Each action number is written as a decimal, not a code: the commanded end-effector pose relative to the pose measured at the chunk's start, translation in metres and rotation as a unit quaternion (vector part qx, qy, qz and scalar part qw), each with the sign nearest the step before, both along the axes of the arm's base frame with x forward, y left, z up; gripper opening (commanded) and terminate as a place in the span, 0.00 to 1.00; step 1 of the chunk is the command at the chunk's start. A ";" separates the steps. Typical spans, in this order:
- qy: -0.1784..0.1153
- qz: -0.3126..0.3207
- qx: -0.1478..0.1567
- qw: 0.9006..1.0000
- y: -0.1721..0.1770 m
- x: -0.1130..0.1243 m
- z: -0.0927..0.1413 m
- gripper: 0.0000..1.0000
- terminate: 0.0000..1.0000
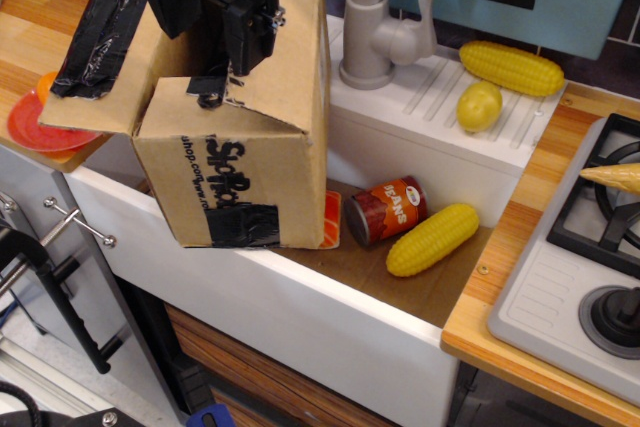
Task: Open small4fbox flaps
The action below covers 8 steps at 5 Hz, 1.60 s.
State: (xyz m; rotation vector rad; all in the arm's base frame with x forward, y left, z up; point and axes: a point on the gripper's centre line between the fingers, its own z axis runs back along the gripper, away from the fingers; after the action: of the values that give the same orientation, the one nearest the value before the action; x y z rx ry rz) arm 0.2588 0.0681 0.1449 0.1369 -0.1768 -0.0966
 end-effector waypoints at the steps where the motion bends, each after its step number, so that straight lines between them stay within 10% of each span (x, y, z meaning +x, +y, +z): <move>1: 0.000 0.000 0.000 1.000 0.000 0.000 0.000 1.00 0.00; 5: -0.023 0.078 -0.095 0.992 -0.021 0.039 -0.011 1.00 0.00; 8: -0.047 0.064 -0.093 0.992 -0.038 0.047 0.020 1.00 0.00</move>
State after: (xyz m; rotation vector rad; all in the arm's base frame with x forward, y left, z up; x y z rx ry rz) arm 0.2994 0.0296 0.1480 -0.0454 -0.2076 0.0572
